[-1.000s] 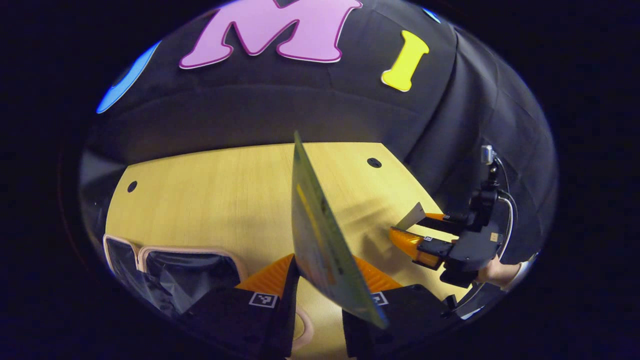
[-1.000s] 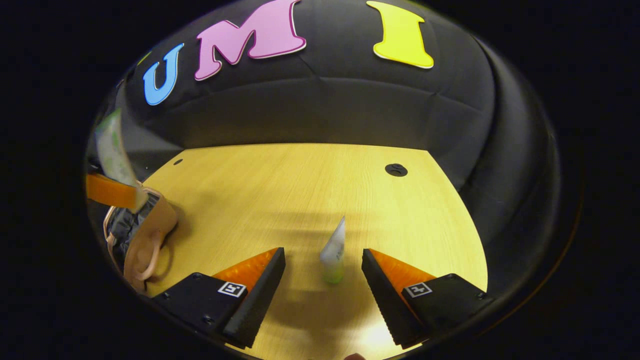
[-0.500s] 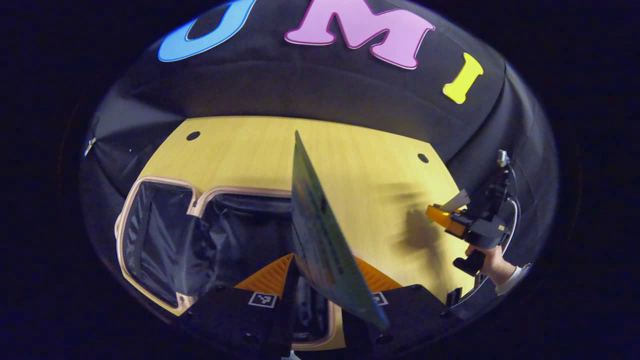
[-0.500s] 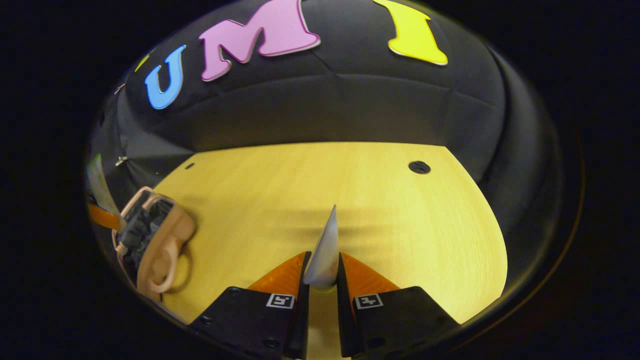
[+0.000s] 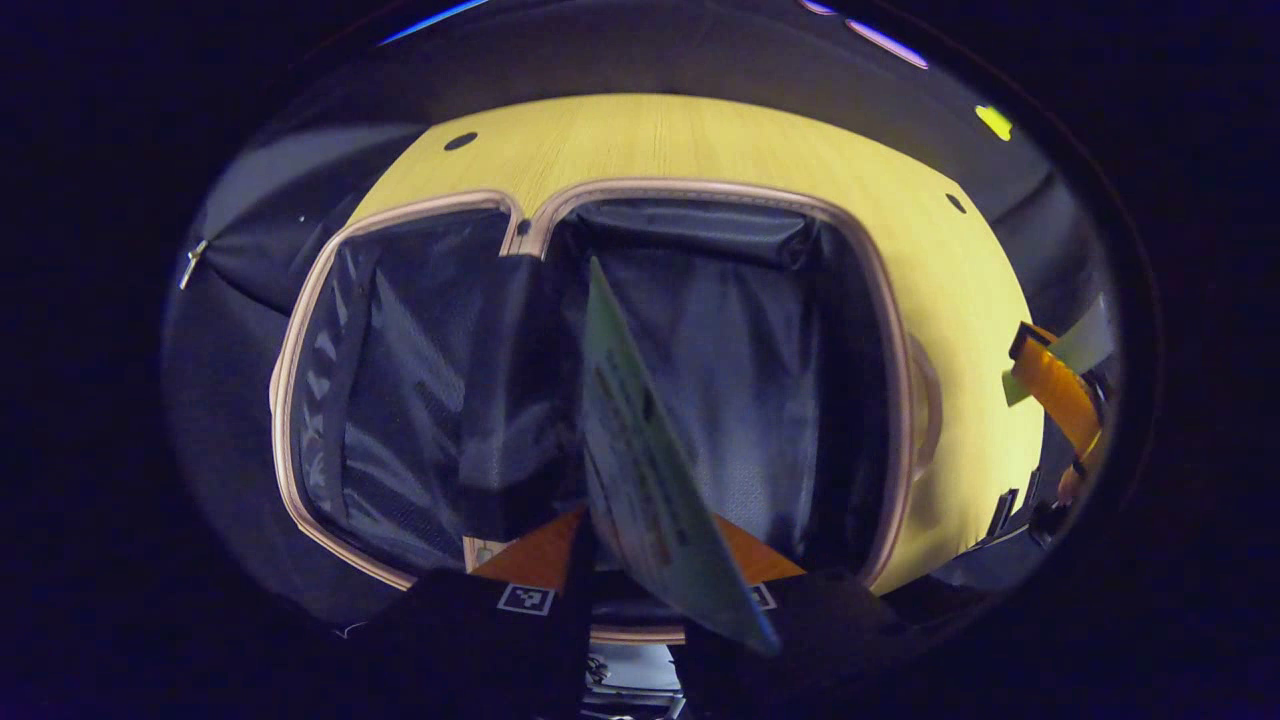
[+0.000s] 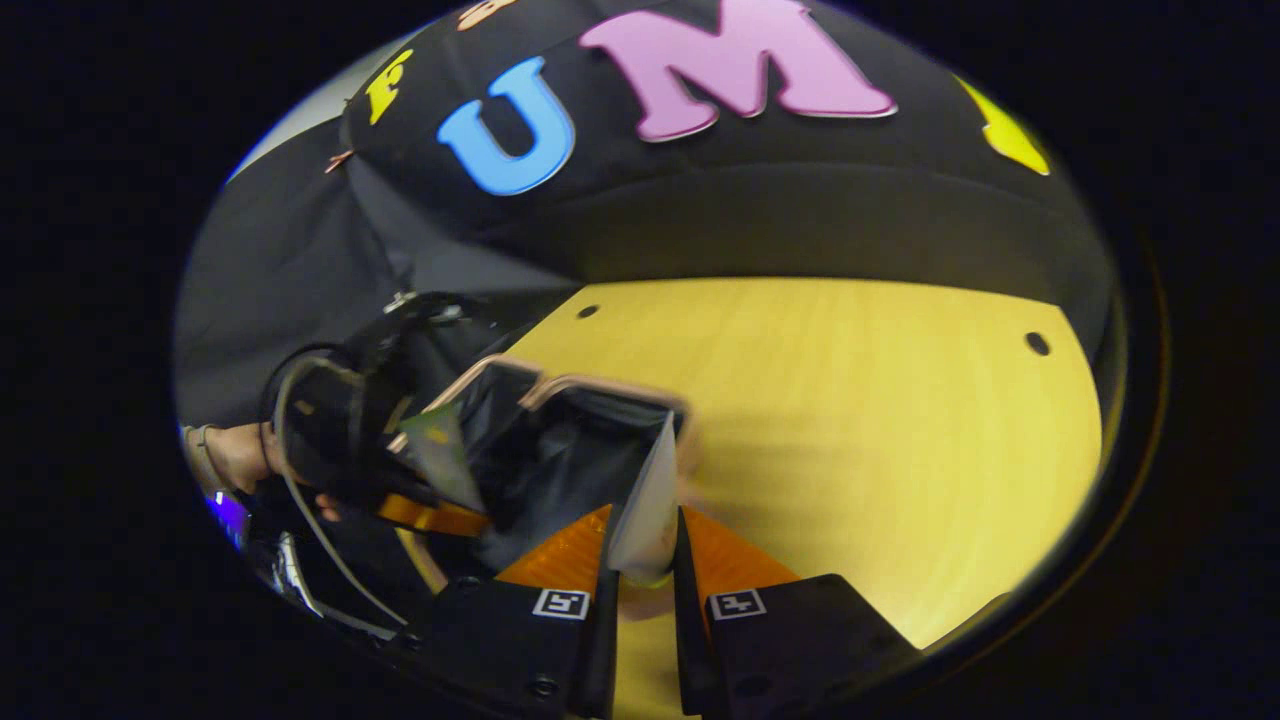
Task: First open the suitcase, pack the skin care products into it, and then close the suitcase.
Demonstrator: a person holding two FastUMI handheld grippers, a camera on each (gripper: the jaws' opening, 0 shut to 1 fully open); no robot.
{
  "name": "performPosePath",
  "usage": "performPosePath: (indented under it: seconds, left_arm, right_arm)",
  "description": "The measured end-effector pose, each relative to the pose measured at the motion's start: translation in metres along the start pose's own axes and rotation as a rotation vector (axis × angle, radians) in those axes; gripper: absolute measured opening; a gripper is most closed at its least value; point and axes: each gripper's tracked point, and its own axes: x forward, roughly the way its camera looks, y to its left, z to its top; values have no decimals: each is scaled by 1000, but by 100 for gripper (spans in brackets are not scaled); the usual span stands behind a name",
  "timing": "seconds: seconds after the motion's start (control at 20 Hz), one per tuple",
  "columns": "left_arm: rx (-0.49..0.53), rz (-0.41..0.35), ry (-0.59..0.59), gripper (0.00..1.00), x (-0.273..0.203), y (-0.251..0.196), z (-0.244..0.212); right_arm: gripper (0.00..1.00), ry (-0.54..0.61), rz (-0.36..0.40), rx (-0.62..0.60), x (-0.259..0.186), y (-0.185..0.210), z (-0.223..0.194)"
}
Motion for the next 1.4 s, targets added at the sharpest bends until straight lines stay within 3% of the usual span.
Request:
performPosePath:
  seconds: [0.15,0.3,0.45,0.55,0.7,0.75,0.9,1.0,1.05,1.2,1.25,1.3,1.4]
  left_arm:
    - [-43,1,45,47,11,11,-18]
    - [-30,-63,-3,51,1,8,-17]
    - [-43,-129,-99,72,-22,15,-7]
    - [-61,-152,-178,75,-43,34,2]
    - [-83,-133,-288,75,-61,83,20]
    - [-91,-110,-313,78,-65,106,22]
    - [-154,-41,-326,74,-66,173,24]
    - [-191,19,-341,74,-57,216,32]
    - [-205,44,-354,75,-52,237,37]
    - [-262,112,-404,75,-50,289,52]
    - [-293,119,-445,75,-51,306,64]
    - [-323,107,-482,75,-54,318,76]
    - [-395,73,-530,75,-59,336,95]
  right_arm:
    - [28,120,23,0,41,48,-41]
    - [29,235,-19,50,68,49,-69]
    - [29,273,-57,86,77,50,-78]
    - [29,305,-97,93,80,49,-84]
    - [25,340,-150,126,90,49,-91]
    - [29,346,-174,126,92,48,-92]
    - [30,393,-265,127,90,40,-97]
    - [23,380,-286,152,89,44,-92]
    - [26,365,-291,154,85,49,-89]
    - [75,225,-290,94,72,55,-56]
    - [84,175,-279,74,65,57,-45]
    - [73,137,-276,55,57,56,-34]
    - [73,70,-279,22,42,54,-14]
